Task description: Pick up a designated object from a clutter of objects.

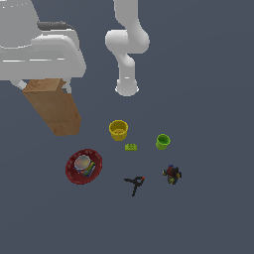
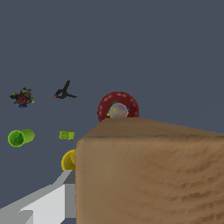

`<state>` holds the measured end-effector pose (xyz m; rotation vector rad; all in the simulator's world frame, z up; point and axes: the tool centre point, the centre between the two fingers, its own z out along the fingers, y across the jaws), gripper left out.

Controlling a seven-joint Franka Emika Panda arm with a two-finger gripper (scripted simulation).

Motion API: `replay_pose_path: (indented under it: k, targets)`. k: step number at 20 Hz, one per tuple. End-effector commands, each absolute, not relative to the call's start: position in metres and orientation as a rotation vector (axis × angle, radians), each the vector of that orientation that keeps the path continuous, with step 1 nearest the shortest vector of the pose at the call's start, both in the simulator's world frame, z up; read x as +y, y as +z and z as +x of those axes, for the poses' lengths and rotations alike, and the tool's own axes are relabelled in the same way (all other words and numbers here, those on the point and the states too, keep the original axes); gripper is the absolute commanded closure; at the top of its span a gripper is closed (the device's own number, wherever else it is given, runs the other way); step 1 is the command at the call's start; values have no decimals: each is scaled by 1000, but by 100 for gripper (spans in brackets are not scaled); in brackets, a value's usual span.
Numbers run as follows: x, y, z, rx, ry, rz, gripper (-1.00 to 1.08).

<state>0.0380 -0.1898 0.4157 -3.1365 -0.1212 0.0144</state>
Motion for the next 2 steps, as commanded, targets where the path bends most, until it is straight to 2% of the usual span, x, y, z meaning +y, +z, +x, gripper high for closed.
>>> replay_pose_path:
  k: [1,2]
  targets:
    - [-192,423,39,-123,0,-3139,108]
    - [-192,423,39,-123,0,-3139,108]
